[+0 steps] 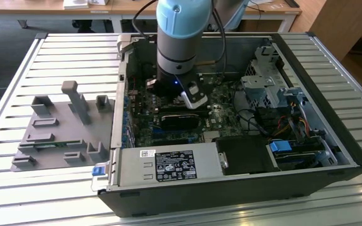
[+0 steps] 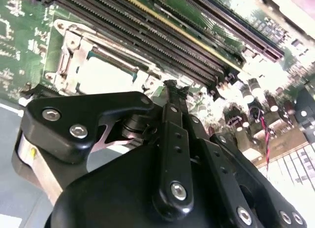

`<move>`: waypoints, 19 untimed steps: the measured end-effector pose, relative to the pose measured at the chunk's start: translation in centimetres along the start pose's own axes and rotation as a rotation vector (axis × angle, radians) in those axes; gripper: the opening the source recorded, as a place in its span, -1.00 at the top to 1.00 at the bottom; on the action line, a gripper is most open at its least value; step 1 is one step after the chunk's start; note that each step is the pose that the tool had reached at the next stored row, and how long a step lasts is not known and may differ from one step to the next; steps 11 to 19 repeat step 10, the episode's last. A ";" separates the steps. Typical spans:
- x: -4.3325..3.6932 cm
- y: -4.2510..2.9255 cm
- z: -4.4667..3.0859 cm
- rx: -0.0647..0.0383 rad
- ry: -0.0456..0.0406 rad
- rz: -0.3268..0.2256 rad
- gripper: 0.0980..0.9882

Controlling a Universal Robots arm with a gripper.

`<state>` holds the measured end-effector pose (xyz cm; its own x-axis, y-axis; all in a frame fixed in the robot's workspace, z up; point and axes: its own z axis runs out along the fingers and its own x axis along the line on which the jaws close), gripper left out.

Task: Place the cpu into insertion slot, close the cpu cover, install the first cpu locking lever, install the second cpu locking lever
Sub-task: 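Install the second cpu locking lever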

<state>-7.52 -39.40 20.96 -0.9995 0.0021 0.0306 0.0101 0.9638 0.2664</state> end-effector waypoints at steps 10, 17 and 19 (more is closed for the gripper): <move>0.06 0.57 -2.04 0.000 0.0002 0.000 0.98; 0.06 0.57 -2.04 0.000 0.0002 0.000 0.98; 0.06 0.57 -2.04 0.000 0.0002 0.000 0.98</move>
